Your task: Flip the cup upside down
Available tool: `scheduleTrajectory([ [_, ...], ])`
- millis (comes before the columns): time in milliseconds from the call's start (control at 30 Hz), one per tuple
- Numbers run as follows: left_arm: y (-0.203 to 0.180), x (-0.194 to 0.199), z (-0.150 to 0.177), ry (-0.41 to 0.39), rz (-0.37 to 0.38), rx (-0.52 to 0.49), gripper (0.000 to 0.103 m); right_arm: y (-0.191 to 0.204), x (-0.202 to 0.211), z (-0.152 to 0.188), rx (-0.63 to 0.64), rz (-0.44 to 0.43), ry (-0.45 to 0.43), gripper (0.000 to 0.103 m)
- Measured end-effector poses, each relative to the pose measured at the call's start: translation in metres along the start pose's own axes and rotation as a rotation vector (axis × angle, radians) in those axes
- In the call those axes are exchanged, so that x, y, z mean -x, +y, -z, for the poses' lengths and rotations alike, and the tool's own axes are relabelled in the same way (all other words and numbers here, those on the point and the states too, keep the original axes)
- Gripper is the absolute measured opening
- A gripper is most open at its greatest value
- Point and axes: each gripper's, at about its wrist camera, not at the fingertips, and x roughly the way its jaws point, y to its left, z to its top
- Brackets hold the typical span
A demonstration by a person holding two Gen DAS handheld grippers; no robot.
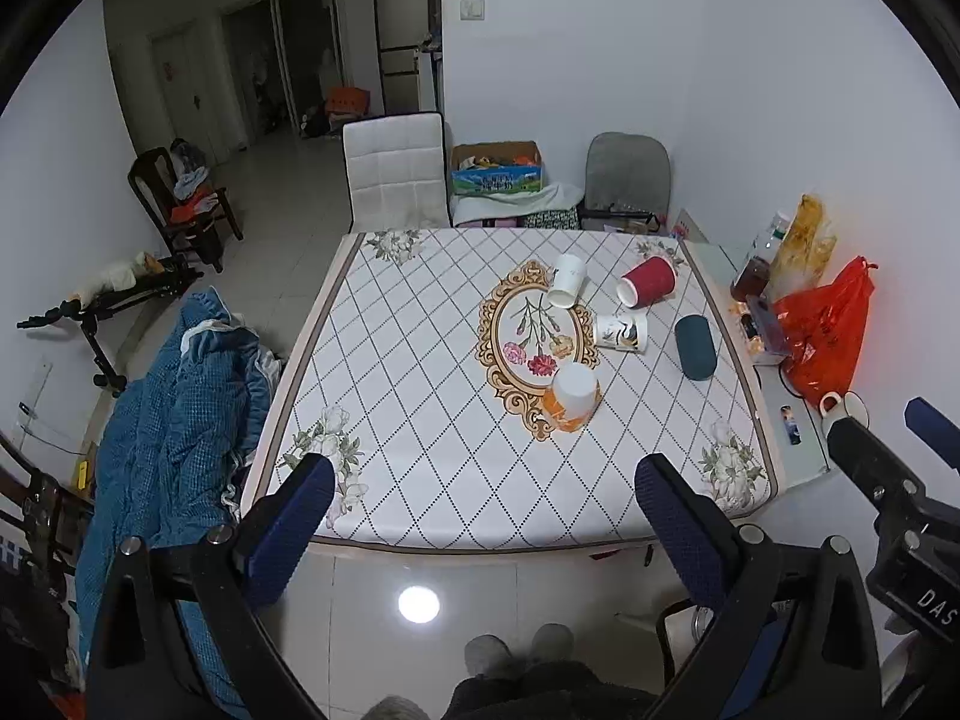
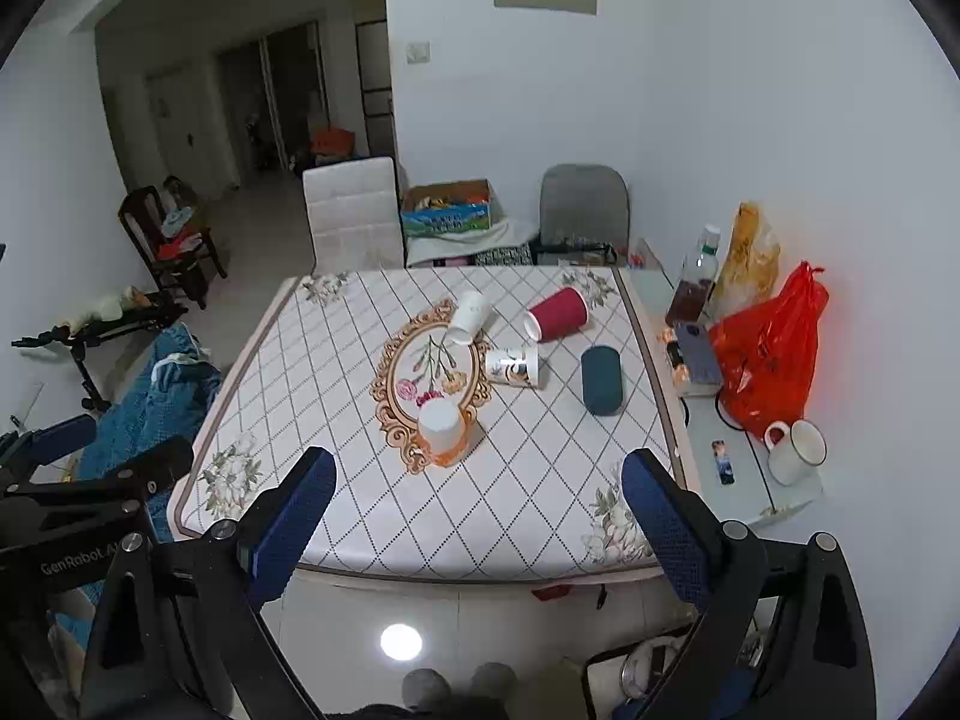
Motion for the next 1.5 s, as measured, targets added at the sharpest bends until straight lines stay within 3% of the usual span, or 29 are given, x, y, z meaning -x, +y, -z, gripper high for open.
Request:
scheduleTrajectory([
  [267, -0.003, 0.012, 0.004, -0.012, -0.012, 0.015, 0.103, -0.007, 0.014, -0.006, 0.002, -0.024, -0.009, 0.098],
  [1500, -0.027, 0.031, 0.013, -0.033, -0.058, 0.049, 0.103, -0.022, -0.005, -0.006, 0.02, -0.083, 0.03, 0.098],
])
